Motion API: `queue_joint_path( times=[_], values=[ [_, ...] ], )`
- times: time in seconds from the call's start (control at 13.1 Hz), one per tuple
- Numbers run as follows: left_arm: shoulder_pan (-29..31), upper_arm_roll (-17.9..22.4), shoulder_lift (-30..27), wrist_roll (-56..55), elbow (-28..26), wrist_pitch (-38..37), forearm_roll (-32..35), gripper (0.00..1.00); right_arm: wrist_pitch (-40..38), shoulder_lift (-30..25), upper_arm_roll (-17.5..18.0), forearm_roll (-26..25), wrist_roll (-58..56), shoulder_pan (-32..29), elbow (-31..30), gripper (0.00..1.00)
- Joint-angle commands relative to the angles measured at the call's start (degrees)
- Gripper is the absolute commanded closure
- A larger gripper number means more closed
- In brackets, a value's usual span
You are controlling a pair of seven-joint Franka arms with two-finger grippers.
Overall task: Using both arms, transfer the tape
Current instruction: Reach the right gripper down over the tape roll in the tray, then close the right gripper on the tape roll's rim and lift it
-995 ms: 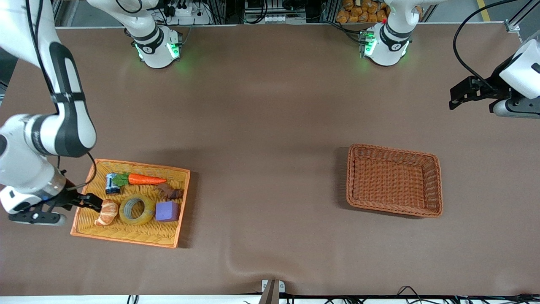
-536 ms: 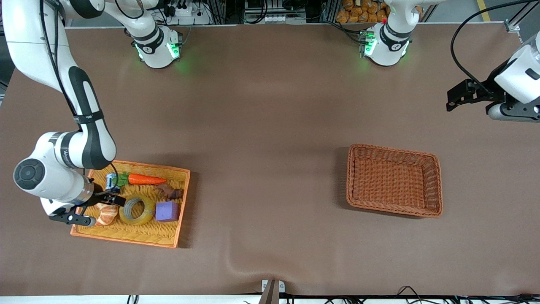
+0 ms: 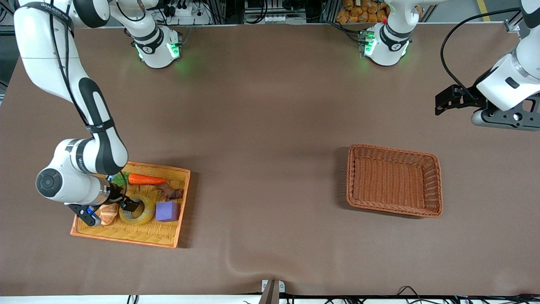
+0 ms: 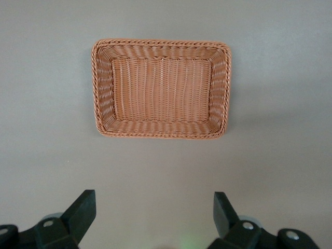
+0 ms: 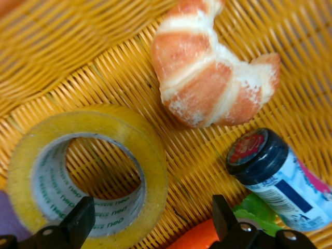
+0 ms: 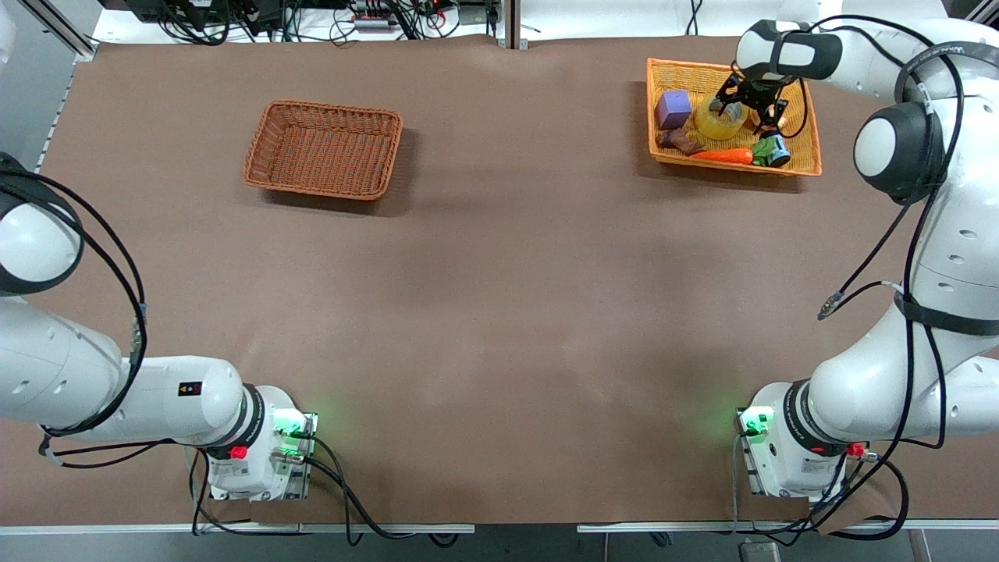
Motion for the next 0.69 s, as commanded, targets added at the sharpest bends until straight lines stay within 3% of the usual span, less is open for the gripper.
queue_joint_path(
  times=[0.0,0.15,0.23,0.31,0.61],
  values=[
    [0.01,-0.05,-0.55,0.68,-0.66,0.51,-0.14,0.00,-0.02,1.67,-0.16,0.68,0.92,0.67,1.94,0.00],
    [-0.25,-0.40,-0.64,0.16,-0.22,0.34,0.73,0.00,-0.02,1.76,-0.25,0.33,0.83,0.94,2.55,0.00],
    [0.10,-0.58,-0.81,0.15,-0.13,0.33,0.65,0.00,0.06,1.76,-0.25,0.24,-0.73,1.02,2.64,0.33],
    [0.53,-0.58,-0.99,0.24,-0.04,0.42,0.65,0.00,0.15,1.76,-0.25,0.15,-3.36,1.11,2.64,0.98],
    [0.80,0.21,-1.25,-0.02,0.22,0.42,0.56,0.00,0.68,1.76,-0.25,0.06,-4.62,1.11,3.34,1.00]
  ],
)
